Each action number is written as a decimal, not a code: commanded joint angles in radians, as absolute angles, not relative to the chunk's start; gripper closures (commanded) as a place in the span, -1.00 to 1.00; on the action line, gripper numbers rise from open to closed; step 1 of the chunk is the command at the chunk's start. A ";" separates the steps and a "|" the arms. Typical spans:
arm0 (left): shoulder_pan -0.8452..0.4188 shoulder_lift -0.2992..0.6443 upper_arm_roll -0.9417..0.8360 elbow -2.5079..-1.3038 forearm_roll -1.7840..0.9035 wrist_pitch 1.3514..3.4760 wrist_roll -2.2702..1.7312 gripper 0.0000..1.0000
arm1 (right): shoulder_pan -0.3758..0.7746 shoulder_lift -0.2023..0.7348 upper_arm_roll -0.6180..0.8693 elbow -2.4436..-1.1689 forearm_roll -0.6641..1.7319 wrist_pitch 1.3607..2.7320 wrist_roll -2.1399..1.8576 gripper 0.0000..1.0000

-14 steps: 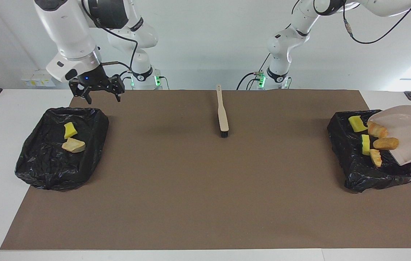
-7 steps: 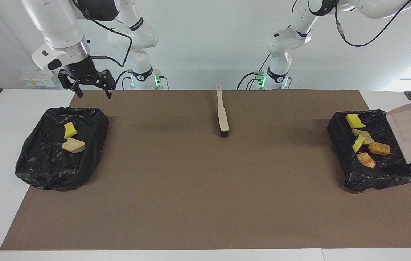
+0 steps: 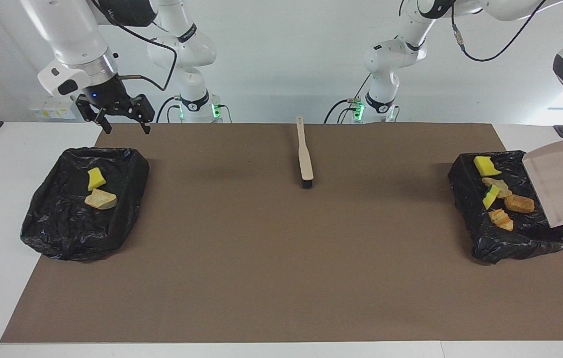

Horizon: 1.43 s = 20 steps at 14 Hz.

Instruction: Sweep and dump trash in bin

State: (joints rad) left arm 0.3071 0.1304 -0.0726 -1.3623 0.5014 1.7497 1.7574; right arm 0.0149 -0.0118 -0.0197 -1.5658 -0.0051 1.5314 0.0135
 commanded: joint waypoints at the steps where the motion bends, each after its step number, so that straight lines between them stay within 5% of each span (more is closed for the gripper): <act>1: 0.308 0.089 -0.074 -1.373 0.359 1.683 1.650 1.00 | 0.000 -0.020 -0.011 -1.565 0.017 1.522 0.021 -1.00; 13: 0.037 -0.074 -0.114 -1.646 0.065 1.529 0.451 1.00 | 0.000 -0.020 -0.012 -1.565 0.017 1.523 0.023 -1.00; 20: -0.251 0.012 -0.112 -1.775 -0.074 1.770 -0.135 1.00 | 0.000 -0.020 -0.012 -1.565 0.017 1.523 0.023 -1.00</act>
